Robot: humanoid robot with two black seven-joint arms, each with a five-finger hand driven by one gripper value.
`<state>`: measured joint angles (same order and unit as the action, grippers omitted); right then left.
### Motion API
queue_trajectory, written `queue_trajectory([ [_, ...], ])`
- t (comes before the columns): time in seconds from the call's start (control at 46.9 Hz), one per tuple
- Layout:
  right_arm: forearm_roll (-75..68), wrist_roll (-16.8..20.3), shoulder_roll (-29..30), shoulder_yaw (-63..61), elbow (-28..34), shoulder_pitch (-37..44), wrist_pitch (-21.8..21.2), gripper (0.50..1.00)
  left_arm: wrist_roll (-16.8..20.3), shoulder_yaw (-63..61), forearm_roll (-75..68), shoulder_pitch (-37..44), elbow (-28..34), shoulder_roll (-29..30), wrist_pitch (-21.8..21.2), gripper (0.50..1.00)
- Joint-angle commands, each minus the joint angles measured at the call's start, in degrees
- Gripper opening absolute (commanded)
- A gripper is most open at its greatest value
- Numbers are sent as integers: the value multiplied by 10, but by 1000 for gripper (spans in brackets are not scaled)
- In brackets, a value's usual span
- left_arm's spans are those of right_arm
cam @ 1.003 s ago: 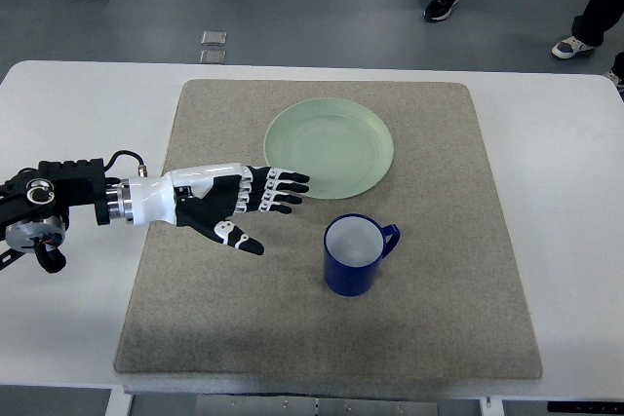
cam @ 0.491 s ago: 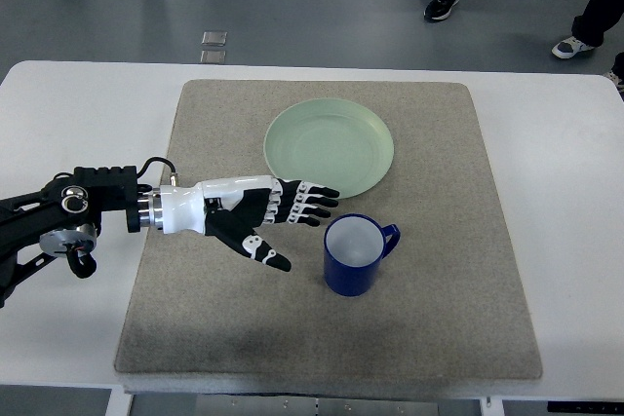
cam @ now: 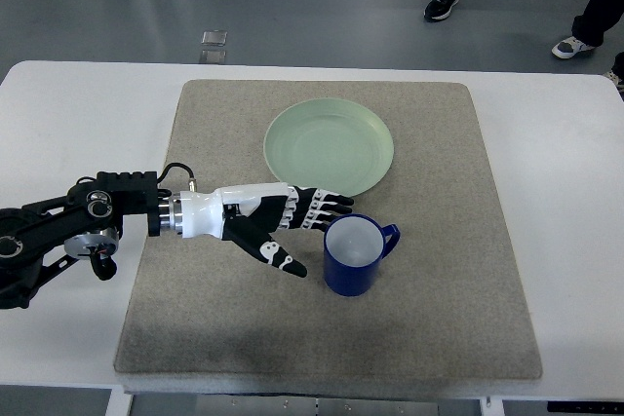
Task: Place cup left of plate with left hand
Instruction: 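Reach the open left hand past the plate toward the blue mug, then wrap the left hand fingers around the blue mug's body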
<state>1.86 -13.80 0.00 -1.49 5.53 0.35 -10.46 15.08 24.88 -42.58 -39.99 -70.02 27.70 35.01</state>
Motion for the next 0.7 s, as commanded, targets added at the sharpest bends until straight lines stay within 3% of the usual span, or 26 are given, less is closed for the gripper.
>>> queue_trajectory([
  [0.0,0,0,0,0,0,0,0,932,0,2,0,0,4,-5,0,999],
  [0.683,0,0,0,0,-1,0,0,932,-1,1,-18,-2,6,-45,0,999],
])
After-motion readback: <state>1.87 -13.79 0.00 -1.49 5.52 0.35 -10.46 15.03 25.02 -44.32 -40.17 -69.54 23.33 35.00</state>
